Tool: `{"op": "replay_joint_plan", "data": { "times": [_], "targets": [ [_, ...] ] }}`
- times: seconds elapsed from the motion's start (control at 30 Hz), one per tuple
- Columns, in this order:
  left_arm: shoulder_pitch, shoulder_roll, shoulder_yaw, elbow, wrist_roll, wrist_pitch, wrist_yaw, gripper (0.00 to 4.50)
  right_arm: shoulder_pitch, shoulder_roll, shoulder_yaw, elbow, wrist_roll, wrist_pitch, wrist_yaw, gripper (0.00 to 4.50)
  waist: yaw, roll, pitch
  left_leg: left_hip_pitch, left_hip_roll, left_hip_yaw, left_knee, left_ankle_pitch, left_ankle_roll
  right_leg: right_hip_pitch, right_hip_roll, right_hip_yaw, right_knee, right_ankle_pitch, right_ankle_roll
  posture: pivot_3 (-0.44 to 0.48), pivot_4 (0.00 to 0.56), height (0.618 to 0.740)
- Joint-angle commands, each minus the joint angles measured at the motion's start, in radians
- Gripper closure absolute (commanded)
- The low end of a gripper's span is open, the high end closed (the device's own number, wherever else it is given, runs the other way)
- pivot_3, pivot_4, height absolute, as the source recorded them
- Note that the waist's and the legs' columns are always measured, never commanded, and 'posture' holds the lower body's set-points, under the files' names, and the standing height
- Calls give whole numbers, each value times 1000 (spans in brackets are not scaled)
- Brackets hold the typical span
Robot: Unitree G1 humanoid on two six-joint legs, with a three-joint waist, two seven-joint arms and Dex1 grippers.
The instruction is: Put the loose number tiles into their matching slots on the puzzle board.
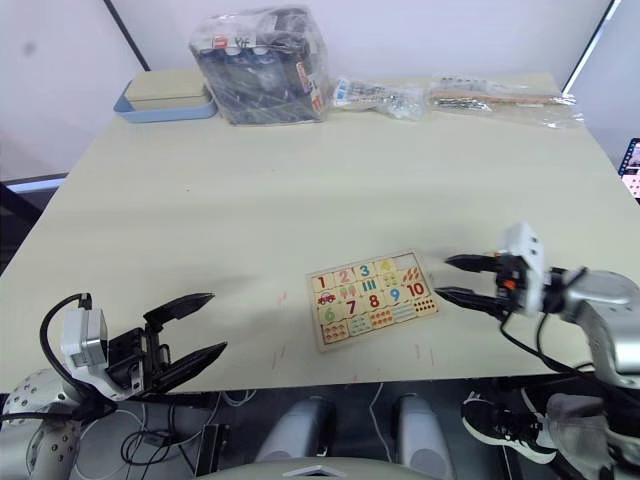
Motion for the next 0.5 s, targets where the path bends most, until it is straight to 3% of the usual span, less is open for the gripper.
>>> {"op": "replay_joint_plan", "data": {
  "times": [0.03,0.23,0.5],
  "targets": [
    [12,10,30,19,-9,-6,-18,0,124,-50,-172,-23,37,-46,-8,84,6,0,0,0,0,0,0,0,0,0,0,0,0,0,0,0,150,740],
    [25,0,28,56,3,-34,-39,0,239,-74,-257,1,56,-88,-13,84,-3,0,-1,2,1,2,0,0,0,1,2,2,0,0,0,0,150,740],
    [12,-9,4,78,9,-41,-53,0,261,-109,-252,100,42,-157,-11,84,-3,0,0,14,4,6,0,0,0,12,3,5,0,-3,-4,0,150,740]
  ]
}}
